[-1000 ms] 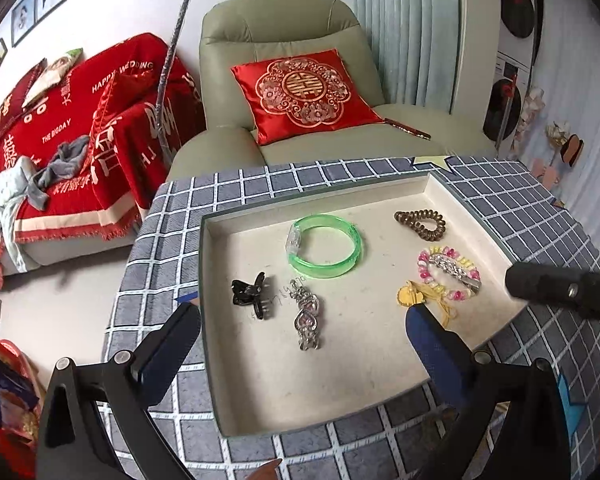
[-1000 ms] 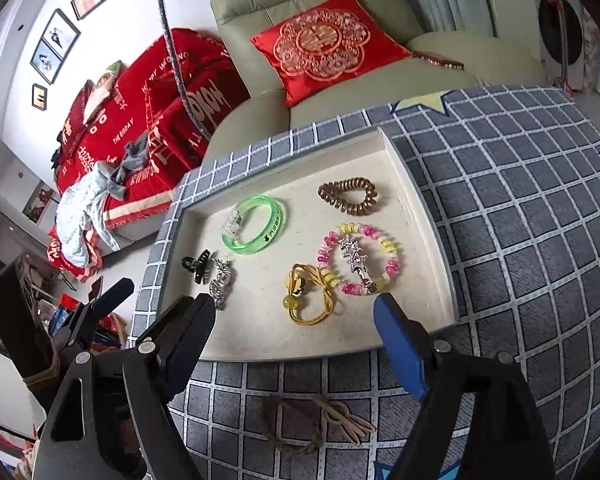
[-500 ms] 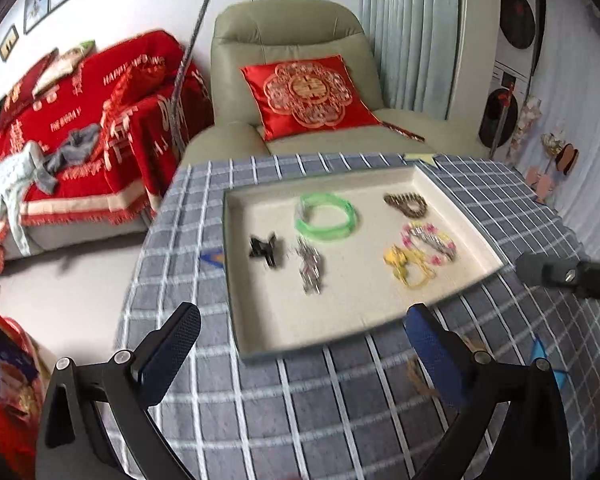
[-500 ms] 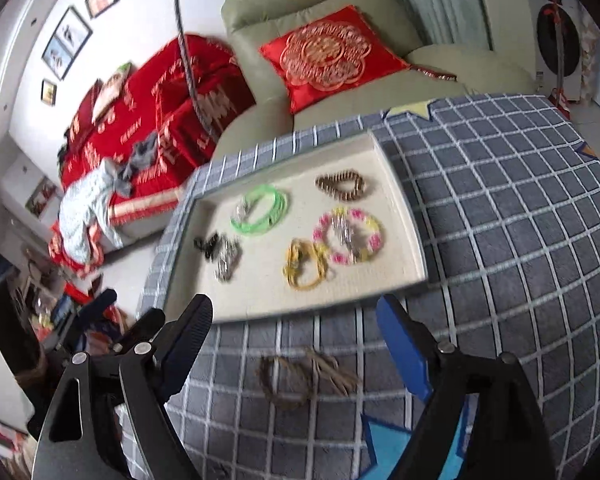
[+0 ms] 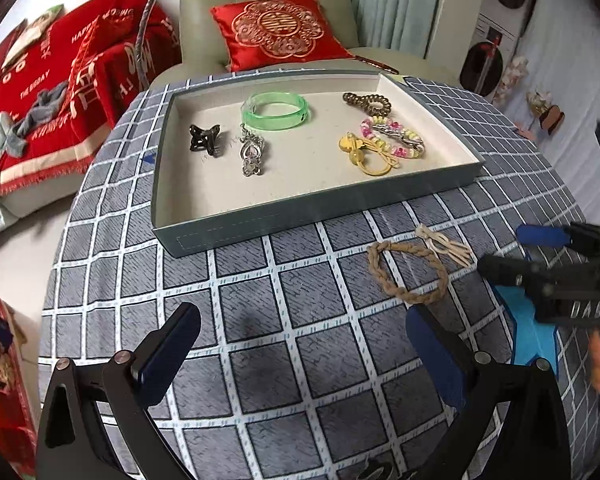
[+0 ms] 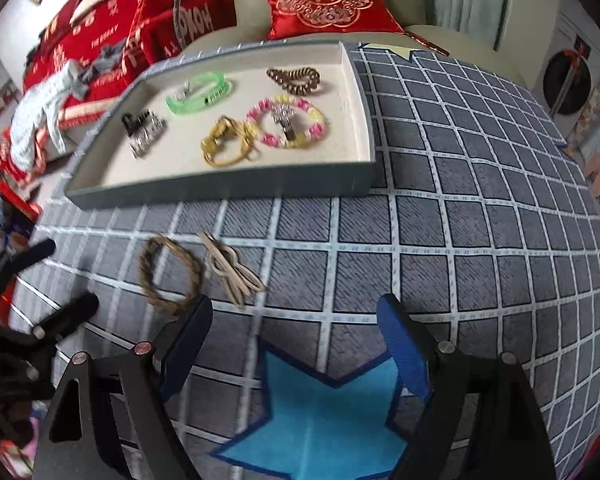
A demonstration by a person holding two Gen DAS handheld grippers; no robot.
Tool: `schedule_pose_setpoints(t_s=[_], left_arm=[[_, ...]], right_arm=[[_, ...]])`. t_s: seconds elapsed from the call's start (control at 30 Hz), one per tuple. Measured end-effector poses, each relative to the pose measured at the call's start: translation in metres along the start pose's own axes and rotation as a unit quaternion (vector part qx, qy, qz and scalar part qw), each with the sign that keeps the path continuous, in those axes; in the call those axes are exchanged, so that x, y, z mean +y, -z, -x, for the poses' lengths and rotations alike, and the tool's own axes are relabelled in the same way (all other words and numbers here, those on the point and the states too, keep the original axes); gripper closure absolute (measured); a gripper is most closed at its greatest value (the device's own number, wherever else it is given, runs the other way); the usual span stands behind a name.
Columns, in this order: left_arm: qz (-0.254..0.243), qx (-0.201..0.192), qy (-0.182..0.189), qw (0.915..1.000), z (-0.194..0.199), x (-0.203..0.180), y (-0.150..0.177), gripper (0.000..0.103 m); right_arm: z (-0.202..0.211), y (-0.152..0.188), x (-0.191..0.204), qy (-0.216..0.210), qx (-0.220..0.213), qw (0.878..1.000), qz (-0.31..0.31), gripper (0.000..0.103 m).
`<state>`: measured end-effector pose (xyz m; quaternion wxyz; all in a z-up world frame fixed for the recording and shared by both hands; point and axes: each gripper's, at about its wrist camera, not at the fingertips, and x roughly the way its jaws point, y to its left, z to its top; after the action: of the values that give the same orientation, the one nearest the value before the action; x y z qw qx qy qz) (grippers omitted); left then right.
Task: Organize jewelry
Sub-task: 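Withdraw both tools from the tray toward the braided bracelet and tan hairpin, then grasp the tan hairpin with the right tool while the left grasps the braided brown bracelet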
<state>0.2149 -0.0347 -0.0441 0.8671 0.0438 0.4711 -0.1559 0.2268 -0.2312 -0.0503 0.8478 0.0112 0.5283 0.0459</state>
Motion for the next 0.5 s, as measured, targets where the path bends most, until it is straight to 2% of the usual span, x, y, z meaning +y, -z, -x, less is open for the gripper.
schedule_pose_setpoints(t_s=[0.2,0.3,0.37,0.5], left_arm=[[0.013,0.007,-0.01,0.9998,-0.006,0.006,0.001,0.0],[0.02,0.009,-0.014,0.9997,-0.006,0.011,0.0,0.0],[0.024,0.01,-0.012,0.9996,-0.007,0.014,0.0,0.0],[0.025,0.01,-0.013,0.9996,-0.009,0.016,-0.002,0.0]], right_arm=[[-0.011,0.002,0.013,-0.001,-0.001,0.999,0.053,0.018],[-0.014,0.0,0.025,0.009,-0.008,0.997,0.078,0.024],[-0.015,-0.003,0.033,0.01,-0.013,0.996,0.092,0.032],[-0.019,-0.011,0.047,-0.001,-0.021,0.994,0.108,0.041]])
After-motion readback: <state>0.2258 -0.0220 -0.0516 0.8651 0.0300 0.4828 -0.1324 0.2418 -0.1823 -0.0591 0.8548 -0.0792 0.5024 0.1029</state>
